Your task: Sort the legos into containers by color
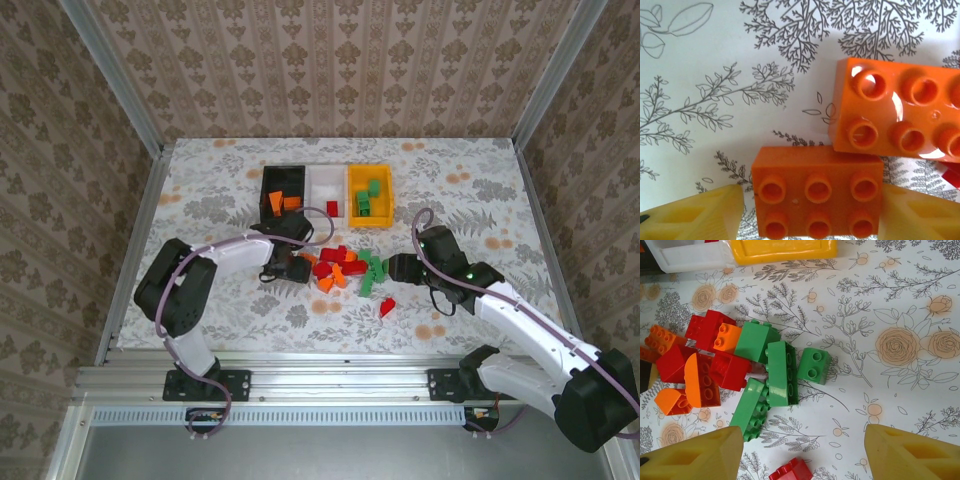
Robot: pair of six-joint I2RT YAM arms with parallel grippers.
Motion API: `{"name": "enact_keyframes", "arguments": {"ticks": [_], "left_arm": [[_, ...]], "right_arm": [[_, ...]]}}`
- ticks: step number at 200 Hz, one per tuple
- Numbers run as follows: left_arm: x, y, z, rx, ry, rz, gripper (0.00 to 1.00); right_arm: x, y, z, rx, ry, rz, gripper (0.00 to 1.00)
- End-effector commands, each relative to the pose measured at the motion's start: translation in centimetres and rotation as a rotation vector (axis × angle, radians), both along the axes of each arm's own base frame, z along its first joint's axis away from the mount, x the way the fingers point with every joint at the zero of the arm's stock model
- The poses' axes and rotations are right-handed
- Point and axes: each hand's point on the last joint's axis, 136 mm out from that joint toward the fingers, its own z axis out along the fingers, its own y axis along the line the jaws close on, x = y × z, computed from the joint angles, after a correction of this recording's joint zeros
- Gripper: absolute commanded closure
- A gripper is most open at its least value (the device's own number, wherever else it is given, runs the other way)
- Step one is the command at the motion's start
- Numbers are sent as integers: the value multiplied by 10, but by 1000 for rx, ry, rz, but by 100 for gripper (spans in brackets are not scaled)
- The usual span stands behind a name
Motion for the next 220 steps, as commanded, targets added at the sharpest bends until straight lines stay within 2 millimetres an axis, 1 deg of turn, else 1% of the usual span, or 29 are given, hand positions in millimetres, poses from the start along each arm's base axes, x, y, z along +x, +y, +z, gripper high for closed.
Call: {"name": "enact_keyframes", "arguments": {"ticks": [1, 40, 57, 73, 86, 100, 109, 115, 129, 146, 153, 163, 179, 195, 204, 207, 213, 215, 220], "left_arm": [[9, 5, -10, 6, -33, 10, 34], [13, 5, -17, 7, -32, -7, 41], [15, 4, -17, 5, -35, -6, 45], [17, 4, -15, 3, -38, -5, 51], [16, 5, -11, 8, -41, -1, 53], [15, 6, -1, 7, -53, 5, 55], [15, 6, 11, -3, -71, 6, 55], [16, 6, 19, -9, -85, 9, 55], [23, 7, 48, -20, -142, 11, 55], [40, 10, 81, -20, -204, 21, 56], [52, 9, 97, -27, -230, 27, 56], [69, 11, 112, -26, -256, 39, 56], [102, 11, 129, -39, -275, 66, 57], [135, 4, 133, -86, -252, 84, 57], [152, 1, 128, -104, -228, 99, 58], [156, 0, 124, -107, -213, 102, 58], [164, -8, 122, -120, -200, 101, 58], [171, 0, 121, -122, -196, 122, 58], [179, 1, 117, -123, -182, 132, 58]], "right_arm": [[-5, 1, -5, 16, 19, 2, 34], [-4, 0, -3, 13, 16, 2, 34], [-4, 0, -4, 11, 16, 1, 34], [-4, 1, -4, 15, 18, 2, 35], [-4, 2, -4, 19, 17, 2, 35], [-5, 2, -5, 20, 19, 2, 35], [-5, 2, -5, 21, 19, 1, 35], [-4, 2, -5, 21, 18, 0, 35], [-4, 2, -6, 22, 19, 1, 35], [-2, 4, -8, 24, 24, 3, 35], [-1, 5, -9, 26, 27, 5, 35], [0, 7, -10, 29, 29, 5, 35], [3, 9, -11, 35, 29, 6, 35], [5, 10, -12, 39, 30, 3, 35], [6, 11, -12, 39, 30, 2, 35], [6, 11, -13, 39, 32, 2, 35], [7, 12, -13, 40, 33, 2, 35], [7, 12, -13, 40, 33, 2, 35], [8, 13, -13, 44, 35, 4, 35]]}}
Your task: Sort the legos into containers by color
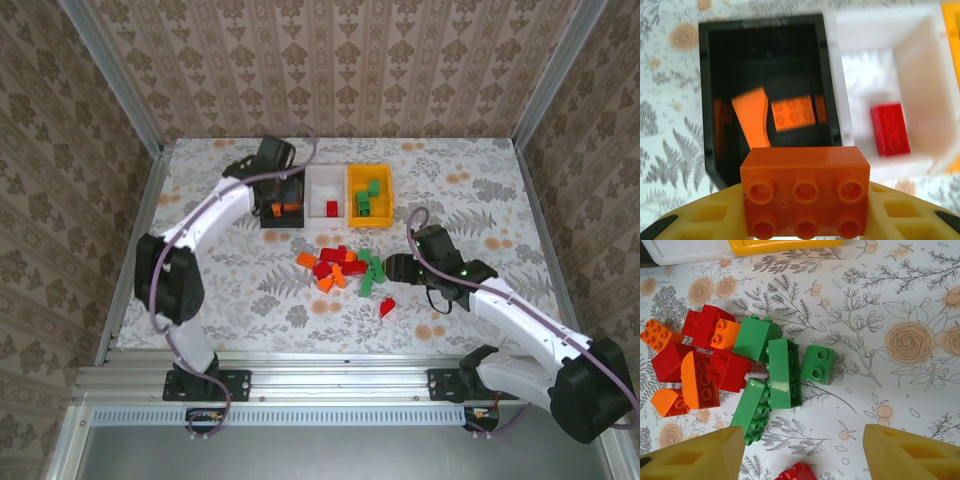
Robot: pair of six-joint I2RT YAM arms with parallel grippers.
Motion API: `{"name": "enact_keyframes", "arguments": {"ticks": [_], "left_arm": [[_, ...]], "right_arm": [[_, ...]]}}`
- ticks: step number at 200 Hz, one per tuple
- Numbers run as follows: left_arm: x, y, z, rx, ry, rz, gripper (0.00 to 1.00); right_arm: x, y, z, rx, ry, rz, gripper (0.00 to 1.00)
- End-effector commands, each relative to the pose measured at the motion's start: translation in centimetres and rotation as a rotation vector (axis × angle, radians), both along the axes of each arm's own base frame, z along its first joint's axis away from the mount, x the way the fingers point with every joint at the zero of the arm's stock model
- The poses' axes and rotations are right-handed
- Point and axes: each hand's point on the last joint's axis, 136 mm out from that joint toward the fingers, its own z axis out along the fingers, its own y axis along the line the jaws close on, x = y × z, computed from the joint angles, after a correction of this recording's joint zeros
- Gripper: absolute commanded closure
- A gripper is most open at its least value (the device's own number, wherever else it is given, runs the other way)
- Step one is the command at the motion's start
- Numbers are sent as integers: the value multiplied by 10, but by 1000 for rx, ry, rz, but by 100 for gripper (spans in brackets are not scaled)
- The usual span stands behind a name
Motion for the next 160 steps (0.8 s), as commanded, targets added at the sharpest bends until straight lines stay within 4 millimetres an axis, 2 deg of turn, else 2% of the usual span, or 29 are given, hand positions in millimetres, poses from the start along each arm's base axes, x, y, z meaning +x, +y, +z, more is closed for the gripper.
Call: {"name": "enact_keyframes", "arguments": {"ticks": [1, 37, 80, 92, 103, 122, 160], "left_arm": [[14, 7, -43, 21, 170, -7, 58], [44, 7, -69, 17, 236, 43, 58], [49, 5, -79, -18, 260, 61, 51], [48, 4, -79, -29, 263, 58, 45], [47, 4, -75, -31, 260, 58, 35], [45, 3, -62, -41, 244, 47, 25], [30, 4, -16, -86, 162, 28, 20]], "right_arm": [[3, 7, -1, 31, 3, 1, 35], [6, 17, 2, 48, 5, 25, 35], [7, 39, -8, 2, 49, 76, 35], [4, 41, -13, -32, 68, 79, 35], [-1, 42, -17, -60, 80, 81, 35], [-13, 36, -24, -117, 105, 67, 33], [-41, 19, -37, -93, 152, -62, 31]]}}
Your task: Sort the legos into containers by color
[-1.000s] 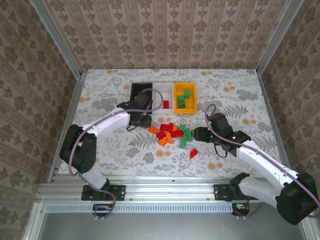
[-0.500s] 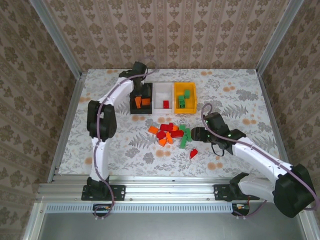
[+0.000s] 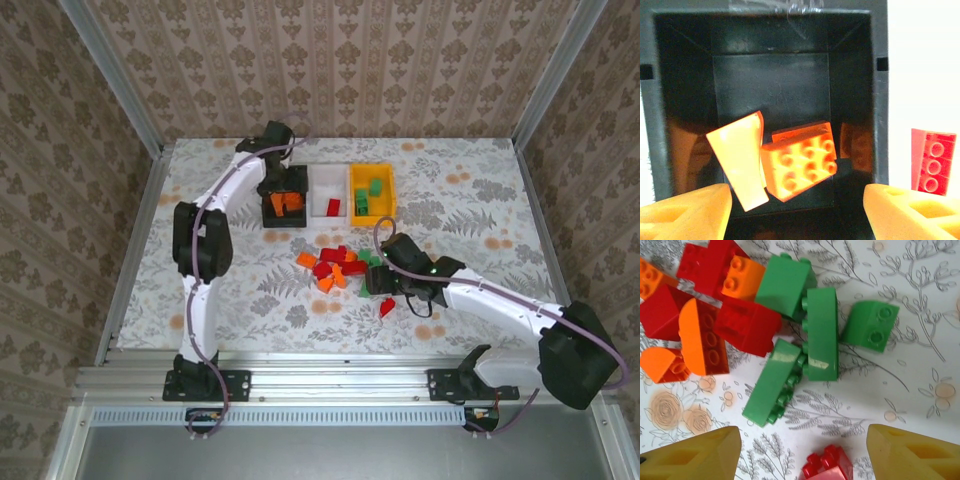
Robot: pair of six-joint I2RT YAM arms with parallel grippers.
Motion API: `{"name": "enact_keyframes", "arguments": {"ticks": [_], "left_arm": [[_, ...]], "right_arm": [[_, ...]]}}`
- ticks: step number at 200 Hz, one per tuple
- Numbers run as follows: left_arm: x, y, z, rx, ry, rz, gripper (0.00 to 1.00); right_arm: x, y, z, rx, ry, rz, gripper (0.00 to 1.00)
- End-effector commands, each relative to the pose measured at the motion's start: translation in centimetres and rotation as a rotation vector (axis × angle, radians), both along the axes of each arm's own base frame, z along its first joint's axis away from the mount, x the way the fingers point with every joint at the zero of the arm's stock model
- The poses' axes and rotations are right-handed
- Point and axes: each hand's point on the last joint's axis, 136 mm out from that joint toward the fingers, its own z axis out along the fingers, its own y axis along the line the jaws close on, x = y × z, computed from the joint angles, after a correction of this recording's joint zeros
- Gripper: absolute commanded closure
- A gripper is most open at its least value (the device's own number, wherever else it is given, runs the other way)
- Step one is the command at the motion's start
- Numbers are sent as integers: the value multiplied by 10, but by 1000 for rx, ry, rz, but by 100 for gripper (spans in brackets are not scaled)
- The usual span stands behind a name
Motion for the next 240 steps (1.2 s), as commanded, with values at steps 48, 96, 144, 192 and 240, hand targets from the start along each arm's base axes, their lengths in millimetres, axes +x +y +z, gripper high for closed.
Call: {"name": "enact_keyframes", "arguments": {"ticks": [48, 96, 144, 192, 240], "left_arm": [[-65, 0, 86, -166, -152, -21, 16], [-131, 12, 83, -255, -178, -4, 16], [-179, 21, 48, -263, -125, -1, 15], [-194, 19, 38, -257, -96, -21, 15], [-196, 23, 41, -237, -108, -32, 14]], "right_arm": [[-33, -13, -16, 111, 41, -262, 29], [-37, -22, -30, 138, 39, -425, 30], [-32, -9, -45, 145, 70, -449, 31], [-34, -4, -54, 115, 63, -488, 43], [-32, 4, -58, 87, 56, -457, 59]]}}
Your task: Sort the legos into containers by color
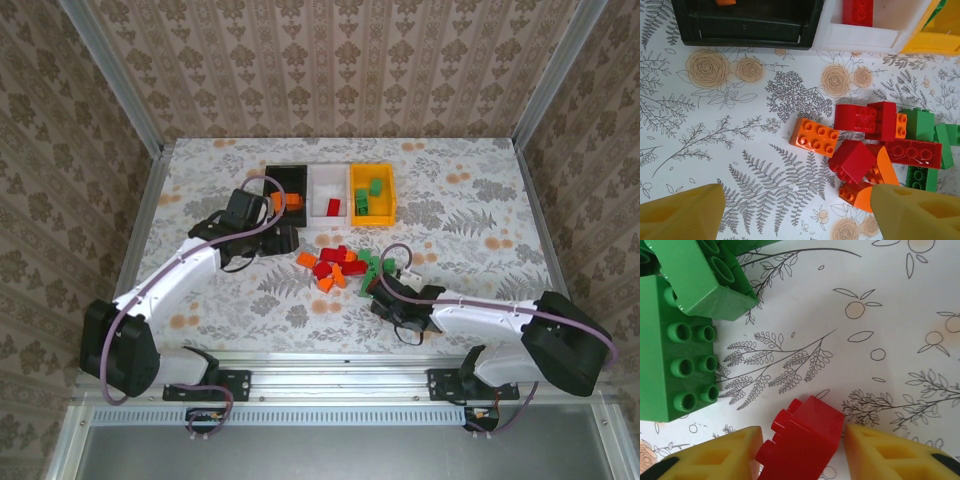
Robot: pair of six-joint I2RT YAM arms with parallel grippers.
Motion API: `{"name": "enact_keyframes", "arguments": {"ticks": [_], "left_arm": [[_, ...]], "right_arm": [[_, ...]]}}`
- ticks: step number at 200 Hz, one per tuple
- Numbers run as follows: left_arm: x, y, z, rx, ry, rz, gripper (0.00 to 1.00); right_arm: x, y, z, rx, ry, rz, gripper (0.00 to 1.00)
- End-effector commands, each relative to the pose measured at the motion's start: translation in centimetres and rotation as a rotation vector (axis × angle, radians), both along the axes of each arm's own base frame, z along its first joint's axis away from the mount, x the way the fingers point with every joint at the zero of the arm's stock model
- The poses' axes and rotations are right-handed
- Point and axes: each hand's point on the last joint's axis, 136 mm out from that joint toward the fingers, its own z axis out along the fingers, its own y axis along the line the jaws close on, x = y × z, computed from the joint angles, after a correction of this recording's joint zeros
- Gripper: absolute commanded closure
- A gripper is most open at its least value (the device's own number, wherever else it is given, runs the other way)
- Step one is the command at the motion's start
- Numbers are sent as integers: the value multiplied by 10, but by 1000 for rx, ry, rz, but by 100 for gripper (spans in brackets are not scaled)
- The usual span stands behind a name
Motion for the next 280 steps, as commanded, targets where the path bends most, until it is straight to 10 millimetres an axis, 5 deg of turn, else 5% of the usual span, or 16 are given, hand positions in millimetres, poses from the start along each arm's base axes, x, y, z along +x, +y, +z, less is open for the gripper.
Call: {"name": "enact_keyframes", "arguments": {"ticks": [1, 49, 81, 110, 136, 183, 209, 232, 280], "left_arm": [[-2, 0, 8, -5, -26, -9, 14], [-7, 2, 6, -2, -20, -10, 14], [-11, 3, 1, -13, -27, -1, 14], [-17, 2, 9, -59, -94, 8, 10], [-23, 6, 17, -107, -158, 39, 0], [-35, 16, 19, -141, -175, 74, 0], [-42, 24, 15, -122, -165, 83, 0], [-44, 26, 10, -122, -152, 86, 0], [-43, 25, 5, -125, -124, 89, 0]], "right_arm": [[10, 6, 6, -12, -40, -5, 60], [15, 4, 17, -79, -88, 58, 72], [33, 7, 69, -139, -242, 161, 74], [75, 10, 137, -225, -379, 277, 74], [131, 9, 163, -205, -383, 326, 74], [213, 18, 147, -234, -303, 376, 78], [223, 36, 155, -170, -337, 395, 78], [228, 71, 152, -137, -339, 476, 77], [261, 107, 110, -180, -241, 539, 76]]}}
